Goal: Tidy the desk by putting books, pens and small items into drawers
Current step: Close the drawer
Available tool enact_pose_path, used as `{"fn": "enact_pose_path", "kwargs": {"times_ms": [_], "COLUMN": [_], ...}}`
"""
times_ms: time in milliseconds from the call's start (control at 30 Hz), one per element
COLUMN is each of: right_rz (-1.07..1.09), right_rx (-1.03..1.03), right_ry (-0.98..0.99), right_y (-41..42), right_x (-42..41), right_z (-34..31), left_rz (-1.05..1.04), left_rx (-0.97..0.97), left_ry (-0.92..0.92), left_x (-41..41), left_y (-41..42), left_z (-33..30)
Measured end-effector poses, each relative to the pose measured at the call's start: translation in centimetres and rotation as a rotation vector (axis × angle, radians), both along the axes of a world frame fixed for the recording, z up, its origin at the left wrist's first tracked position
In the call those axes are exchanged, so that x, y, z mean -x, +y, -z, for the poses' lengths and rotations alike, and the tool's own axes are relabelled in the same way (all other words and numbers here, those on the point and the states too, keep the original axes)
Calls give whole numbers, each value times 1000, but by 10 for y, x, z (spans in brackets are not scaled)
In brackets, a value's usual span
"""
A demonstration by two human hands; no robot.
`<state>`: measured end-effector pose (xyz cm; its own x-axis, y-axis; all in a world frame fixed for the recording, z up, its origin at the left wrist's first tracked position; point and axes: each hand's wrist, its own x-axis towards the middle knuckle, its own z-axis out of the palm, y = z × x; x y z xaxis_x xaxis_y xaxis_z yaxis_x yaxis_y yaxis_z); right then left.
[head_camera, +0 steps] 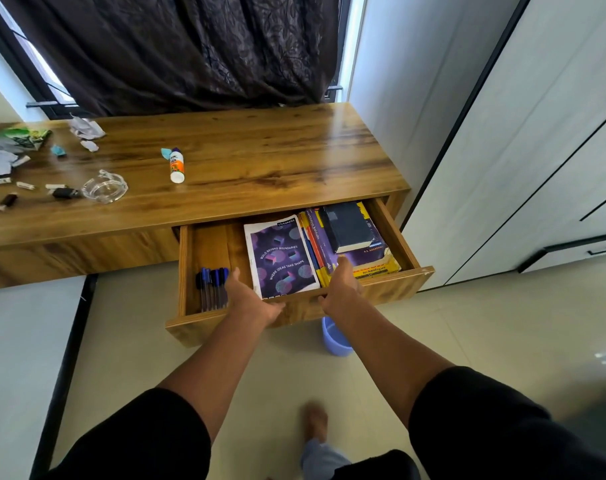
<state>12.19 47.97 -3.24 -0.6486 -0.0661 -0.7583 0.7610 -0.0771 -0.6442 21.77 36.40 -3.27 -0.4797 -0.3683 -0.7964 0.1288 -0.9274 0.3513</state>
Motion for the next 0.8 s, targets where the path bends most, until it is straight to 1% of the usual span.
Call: {"fn": "enact_pose_path", "kwargs": {"times_ms": [33, 133, 200, 267, 333, 467, 533, 633, 700, 733, 800], "right_rz": [13, 71, 89, 25, -84, -60, -82, -142, -237, -266, -255], "right_rx": [18, -15, -24, -35, -26, -103, -99, -88, -48, -25, -20], "right_ry": [-4, -101, -115, -77, -26, -169, -186, -149, -28, -46, -84], "right_y": [-3, -12, -17, -24, -33, -60, -72, -76, -82, -84, -83], "right_x": [5, 24, 38, 50, 67, 140, 166, 166, 176, 175, 171], "right_z": [3, 8, 11, 12, 21, 114, 138, 110, 107, 98, 71], "left_rz": [-4, -41, -56, -80, -93, -117, -142, -157, -156, -164, -182], "left_rx": [-11, -42, -58, -69, -68, -43, -21, 15, 19, 20, 11], "left_ry": [-3, -9, -8, 3, 19, 40, 16, 8, 6, -2, -12], "left_x": [5, 20, 32, 42, 52, 69, 80, 96, 106, 110, 120], "left_y": [-5, -17, -26, -35, -44, -56, -62, -71, -78, -80, -87], "left_z": [2, 5, 6, 5, 6, 8, 9, 8, 7, 6, 5]}}
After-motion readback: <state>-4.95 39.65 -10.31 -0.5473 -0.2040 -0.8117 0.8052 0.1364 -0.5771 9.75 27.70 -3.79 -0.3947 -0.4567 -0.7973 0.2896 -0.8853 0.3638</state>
